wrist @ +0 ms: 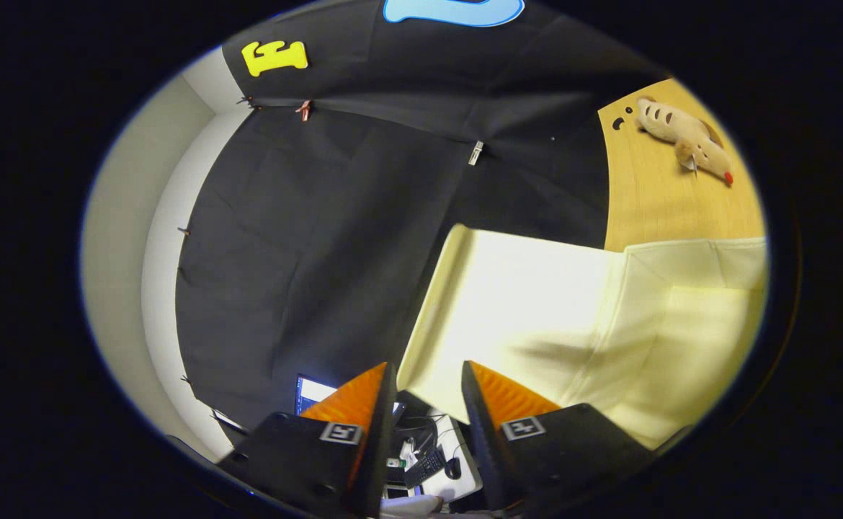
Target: Open the storage box then place both shoes into the box .Put the left shoe in first, then the right shoe, with the right side of both shoes facing outward in a uniform manner.
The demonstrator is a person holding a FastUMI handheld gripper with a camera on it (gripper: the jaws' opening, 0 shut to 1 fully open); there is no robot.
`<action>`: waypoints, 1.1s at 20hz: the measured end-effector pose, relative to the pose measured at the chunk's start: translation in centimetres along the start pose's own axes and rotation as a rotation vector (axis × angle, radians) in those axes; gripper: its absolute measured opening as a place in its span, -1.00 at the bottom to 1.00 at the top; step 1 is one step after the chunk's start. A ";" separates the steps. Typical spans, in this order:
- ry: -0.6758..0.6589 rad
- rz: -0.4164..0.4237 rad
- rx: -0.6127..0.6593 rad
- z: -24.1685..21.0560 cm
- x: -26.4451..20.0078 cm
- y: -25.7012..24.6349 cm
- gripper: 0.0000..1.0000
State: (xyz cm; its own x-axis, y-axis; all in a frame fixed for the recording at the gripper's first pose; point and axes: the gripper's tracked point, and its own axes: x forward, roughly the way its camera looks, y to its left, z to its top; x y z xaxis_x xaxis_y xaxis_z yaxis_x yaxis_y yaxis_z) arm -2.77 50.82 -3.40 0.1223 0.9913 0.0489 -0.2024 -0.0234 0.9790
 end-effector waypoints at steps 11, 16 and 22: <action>-0.100 -0.156 -0.243 0.7 -11.7 -0.9 0.70; -0.162 -0.377 -0.497 1.7 -20.0 -3.1 0.79; -0.323 -0.741 -0.492 4.7 -31.1 -8.9 0.92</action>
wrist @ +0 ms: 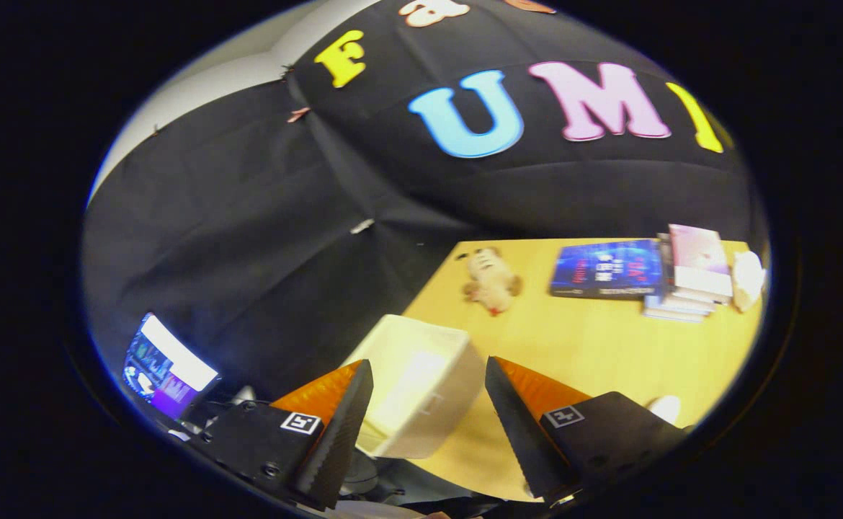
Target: Open the storage box then place both shoes into the box .Put the left shoe in first, then the right shoe, with the right side of both shoes facing outward in a uniform manner.
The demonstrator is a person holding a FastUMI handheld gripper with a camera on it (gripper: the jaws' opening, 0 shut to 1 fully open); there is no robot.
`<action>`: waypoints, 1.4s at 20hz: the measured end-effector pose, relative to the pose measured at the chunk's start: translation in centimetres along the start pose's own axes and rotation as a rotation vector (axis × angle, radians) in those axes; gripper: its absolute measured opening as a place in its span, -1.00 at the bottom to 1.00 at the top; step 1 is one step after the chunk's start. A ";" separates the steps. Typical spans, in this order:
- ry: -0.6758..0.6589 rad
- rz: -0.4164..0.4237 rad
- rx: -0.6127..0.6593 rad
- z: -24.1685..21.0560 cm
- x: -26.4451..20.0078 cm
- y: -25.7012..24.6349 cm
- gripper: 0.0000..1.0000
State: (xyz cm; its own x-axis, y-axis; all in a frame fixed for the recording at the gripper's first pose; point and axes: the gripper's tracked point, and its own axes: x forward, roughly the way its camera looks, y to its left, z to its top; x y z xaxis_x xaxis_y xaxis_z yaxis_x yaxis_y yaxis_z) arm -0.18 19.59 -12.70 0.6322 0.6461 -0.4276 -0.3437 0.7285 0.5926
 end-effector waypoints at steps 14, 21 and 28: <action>0.502 -0.441 0.078 -21.2 -0.4 -19.6 0.60; 0.568 -0.463 0.074 -23.4 2.1 -20.8 0.07; 0.600 -0.466 0.141 -24.0 2.4 -21.3 -0.44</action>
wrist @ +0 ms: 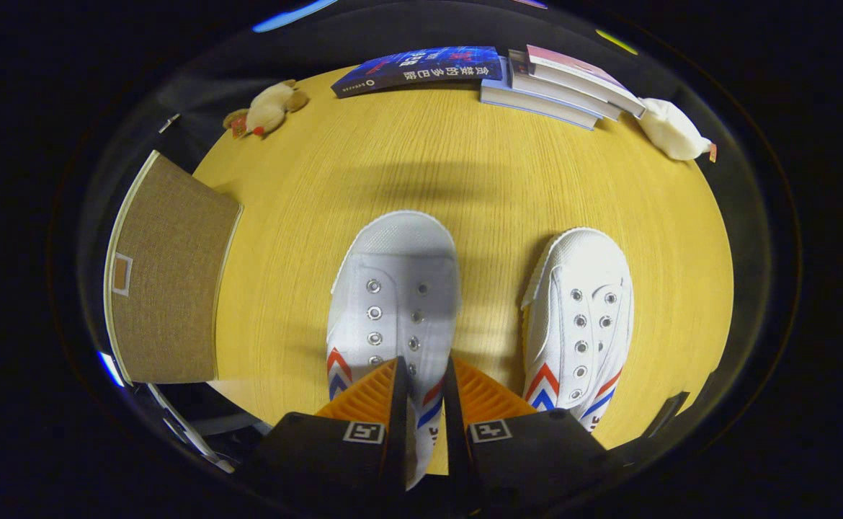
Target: Open the storage box then place both shoes into the box .Put the left shoe in first, then the right shoe, with the right side of both shoes facing outward in a uniform manner.
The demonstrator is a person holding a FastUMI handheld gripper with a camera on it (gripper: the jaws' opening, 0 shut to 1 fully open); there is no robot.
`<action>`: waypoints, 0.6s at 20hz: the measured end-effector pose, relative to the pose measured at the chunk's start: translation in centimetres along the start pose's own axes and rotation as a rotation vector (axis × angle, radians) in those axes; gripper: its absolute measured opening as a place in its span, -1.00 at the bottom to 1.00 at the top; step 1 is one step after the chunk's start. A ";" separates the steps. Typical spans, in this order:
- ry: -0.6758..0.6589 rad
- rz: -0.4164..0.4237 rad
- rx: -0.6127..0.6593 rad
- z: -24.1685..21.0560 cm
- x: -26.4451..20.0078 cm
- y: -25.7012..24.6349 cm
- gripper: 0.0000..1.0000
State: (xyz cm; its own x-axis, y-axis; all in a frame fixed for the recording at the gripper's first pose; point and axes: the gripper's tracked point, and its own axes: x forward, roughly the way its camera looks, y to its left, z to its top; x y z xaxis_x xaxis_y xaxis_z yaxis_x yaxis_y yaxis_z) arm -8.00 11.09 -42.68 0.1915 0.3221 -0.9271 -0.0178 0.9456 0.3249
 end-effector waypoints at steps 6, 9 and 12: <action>-0.021 0.132 0.244 -0.1 -2.2 1.1 -0.87; -0.046 0.157 0.267 0.5 -4.4 1.9 -0.87; -0.078 0.206 0.306 1.8 -7.6 3.9 -0.88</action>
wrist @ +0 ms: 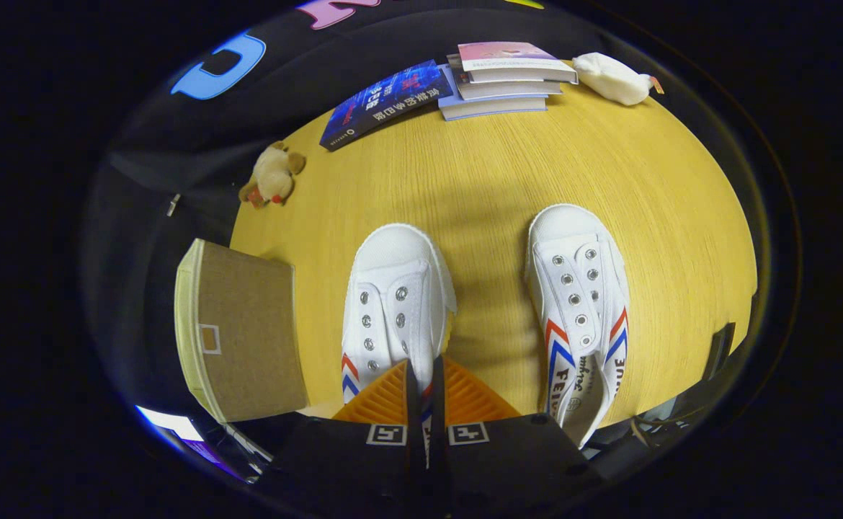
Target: Open the storage box then place both shoes into the box .Put the left shoe in first, then the right shoe, with the right side of both shoes facing outward in a uniform manner.
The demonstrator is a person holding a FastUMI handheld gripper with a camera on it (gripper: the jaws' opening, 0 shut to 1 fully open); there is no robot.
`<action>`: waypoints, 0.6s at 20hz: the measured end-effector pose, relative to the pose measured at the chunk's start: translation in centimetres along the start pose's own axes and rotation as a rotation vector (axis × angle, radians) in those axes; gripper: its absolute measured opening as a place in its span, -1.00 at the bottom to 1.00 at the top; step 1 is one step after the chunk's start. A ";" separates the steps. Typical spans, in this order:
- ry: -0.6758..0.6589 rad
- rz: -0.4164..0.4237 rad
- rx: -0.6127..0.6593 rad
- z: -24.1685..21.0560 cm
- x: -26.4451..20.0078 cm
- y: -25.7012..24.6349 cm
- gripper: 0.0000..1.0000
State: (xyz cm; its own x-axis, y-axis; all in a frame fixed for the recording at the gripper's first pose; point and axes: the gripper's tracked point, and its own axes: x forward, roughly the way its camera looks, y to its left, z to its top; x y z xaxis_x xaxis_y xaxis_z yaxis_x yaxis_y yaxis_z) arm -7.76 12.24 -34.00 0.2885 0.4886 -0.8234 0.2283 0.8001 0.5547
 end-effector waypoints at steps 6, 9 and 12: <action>-0.052 0.104 -0.025 1.9 -5.2 9.0 -0.88; -0.068 0.149 -0.074 2.3 -7.4 14.2 -0.88; -0.052 0.226 -0.076 1.8 -8.8 19.6 -0.88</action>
State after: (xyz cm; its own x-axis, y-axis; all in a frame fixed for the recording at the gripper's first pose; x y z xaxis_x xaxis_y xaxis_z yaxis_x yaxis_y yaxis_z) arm -4.13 22.96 -15.65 0.3725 0.6414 -0.6707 0.0823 0.6970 0.7123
